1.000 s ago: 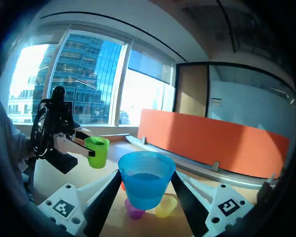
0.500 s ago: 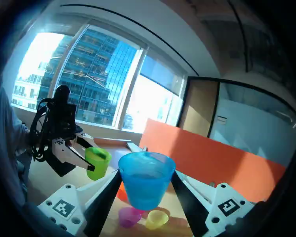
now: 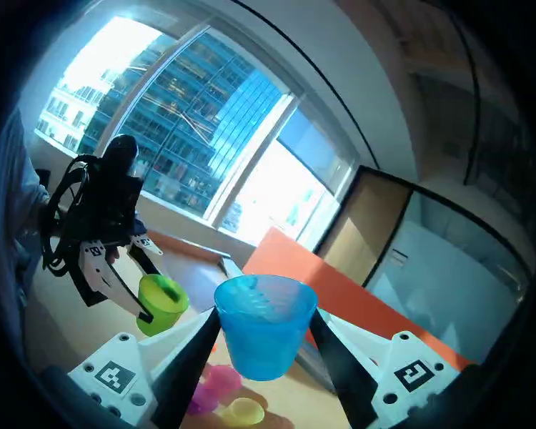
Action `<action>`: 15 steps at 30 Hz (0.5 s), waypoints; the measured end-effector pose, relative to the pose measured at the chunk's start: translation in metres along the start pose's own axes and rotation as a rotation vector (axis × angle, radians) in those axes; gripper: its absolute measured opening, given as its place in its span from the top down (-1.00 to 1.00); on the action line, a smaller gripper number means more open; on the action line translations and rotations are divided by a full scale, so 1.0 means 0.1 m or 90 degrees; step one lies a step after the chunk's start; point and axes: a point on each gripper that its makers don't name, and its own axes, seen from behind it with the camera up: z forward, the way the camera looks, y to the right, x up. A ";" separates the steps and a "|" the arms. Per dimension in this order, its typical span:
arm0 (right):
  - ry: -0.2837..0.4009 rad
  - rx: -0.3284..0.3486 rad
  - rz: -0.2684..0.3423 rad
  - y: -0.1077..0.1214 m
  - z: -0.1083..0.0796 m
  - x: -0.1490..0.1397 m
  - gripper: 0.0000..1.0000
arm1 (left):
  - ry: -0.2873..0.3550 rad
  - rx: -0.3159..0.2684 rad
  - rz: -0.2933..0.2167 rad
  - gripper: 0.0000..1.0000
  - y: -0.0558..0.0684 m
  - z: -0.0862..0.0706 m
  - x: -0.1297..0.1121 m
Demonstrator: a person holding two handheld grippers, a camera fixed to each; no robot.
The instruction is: Pour water
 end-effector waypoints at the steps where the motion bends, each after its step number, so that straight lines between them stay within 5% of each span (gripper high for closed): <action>1: 0.001 0.001 -0.010 0.00 0.01 0.03 -0.80 | 0.000 -0.001 0.000 -0.72 0.01 0.00 0.00; 15: -0.006 0.015 -0.137 0.12 0.24 0.23 -0.80 | 0.006 -0.014 -0.004 -0.72 0.11 0.04 0.02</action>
